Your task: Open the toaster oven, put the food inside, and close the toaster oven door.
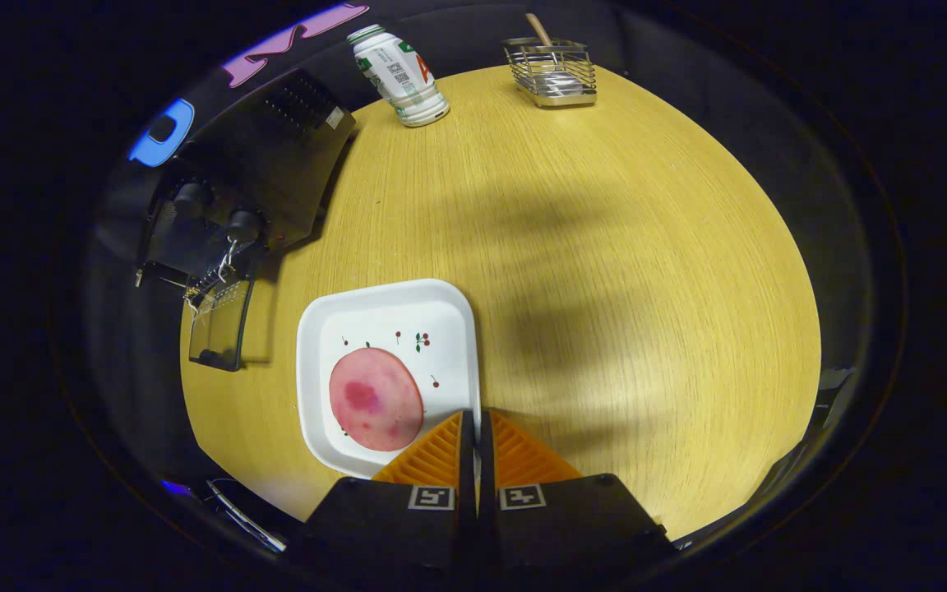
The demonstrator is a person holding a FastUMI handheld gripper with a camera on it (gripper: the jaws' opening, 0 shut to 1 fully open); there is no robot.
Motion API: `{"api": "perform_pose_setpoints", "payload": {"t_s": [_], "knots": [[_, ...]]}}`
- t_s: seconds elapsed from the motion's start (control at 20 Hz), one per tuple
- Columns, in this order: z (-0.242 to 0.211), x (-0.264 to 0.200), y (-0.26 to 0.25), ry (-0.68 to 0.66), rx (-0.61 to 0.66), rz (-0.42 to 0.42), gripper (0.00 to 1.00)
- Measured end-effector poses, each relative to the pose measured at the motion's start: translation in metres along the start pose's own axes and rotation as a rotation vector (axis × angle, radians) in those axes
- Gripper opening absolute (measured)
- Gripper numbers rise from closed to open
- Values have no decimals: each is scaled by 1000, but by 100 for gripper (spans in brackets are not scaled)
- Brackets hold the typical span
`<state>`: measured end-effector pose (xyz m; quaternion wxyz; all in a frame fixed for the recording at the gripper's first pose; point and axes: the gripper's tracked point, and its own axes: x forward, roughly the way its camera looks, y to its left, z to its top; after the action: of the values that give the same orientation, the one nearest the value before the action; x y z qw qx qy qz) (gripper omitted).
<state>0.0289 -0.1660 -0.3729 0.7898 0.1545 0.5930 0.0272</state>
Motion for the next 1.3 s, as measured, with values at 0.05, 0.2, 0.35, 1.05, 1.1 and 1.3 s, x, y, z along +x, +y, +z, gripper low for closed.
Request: {"api": "perform_pose_setpoints", "payload": {"t_s": [0.05,0.2,0.35,1.05,1.1,1.3], "knots": [[0,0,0,-1,7,11,5],[1,-1,4,-15,131,78,5],[-4,-5,13,-28,267,151,5],[-7,-48,39,-103,573,360,5],[-9,-52,40,-112,586,362,5],[-14,-74,54,-153,612,377,5]]}}
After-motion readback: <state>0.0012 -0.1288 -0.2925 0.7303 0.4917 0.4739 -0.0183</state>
